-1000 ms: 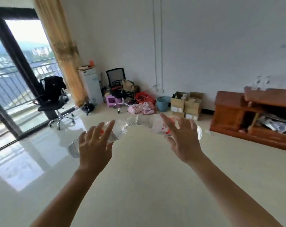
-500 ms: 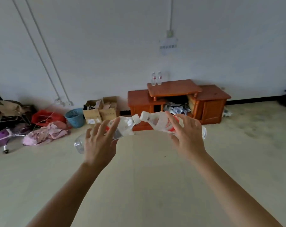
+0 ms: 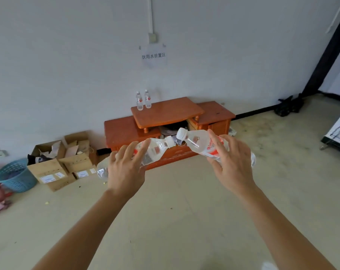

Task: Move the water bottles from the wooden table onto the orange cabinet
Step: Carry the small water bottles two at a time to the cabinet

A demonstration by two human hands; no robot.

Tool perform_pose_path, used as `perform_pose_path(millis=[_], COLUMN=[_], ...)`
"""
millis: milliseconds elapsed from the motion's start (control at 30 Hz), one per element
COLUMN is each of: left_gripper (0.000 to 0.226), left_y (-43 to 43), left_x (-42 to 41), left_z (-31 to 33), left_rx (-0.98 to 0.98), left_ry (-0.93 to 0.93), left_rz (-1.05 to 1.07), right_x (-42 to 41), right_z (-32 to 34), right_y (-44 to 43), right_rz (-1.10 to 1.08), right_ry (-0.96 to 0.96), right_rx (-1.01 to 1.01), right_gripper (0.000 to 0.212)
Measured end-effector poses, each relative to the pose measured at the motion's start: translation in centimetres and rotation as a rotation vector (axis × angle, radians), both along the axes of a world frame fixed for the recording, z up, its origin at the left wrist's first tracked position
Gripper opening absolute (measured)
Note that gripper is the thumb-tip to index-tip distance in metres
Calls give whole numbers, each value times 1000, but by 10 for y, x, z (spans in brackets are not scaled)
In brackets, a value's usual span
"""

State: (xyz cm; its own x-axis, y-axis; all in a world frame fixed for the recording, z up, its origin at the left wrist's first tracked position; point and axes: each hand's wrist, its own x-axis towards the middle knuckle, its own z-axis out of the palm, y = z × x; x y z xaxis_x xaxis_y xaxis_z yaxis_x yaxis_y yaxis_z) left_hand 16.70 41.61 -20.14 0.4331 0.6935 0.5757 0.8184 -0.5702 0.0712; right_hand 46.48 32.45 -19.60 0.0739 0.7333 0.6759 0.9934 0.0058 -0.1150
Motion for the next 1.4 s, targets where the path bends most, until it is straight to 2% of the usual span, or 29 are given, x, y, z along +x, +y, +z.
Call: perform_pose_path(millis=[200,433,567,800,1067,1167,1400], left_gripper=[90,86,84,91,80,78,89], left_y=[145,302,387,546,755,828,952], left_x=[64,110,115,115,126,150,201], left_z=[-18,14,20,-2,5,3,-38], left_rx=[-20,13,-13,13,-53,-124,-273], left_ry=[30,-24,-153,-235,-294,-337,-379], left_rz=[-40,43,107,147,78,87,196], right_x=[62,112,112,101,100,119,169], right_z=[-31,-5,7,-15,-14,-16,-53], right_y=[147,334,436,609,801,865,993], right_rz=[-5,66,106,148,124,88,119], right_ry=[64,81,116,77,62,138,261], right_rx=[-17,-42,-63,-81,-122,-117,-127], right_gripper=[93,102,99,97,96,94,92])
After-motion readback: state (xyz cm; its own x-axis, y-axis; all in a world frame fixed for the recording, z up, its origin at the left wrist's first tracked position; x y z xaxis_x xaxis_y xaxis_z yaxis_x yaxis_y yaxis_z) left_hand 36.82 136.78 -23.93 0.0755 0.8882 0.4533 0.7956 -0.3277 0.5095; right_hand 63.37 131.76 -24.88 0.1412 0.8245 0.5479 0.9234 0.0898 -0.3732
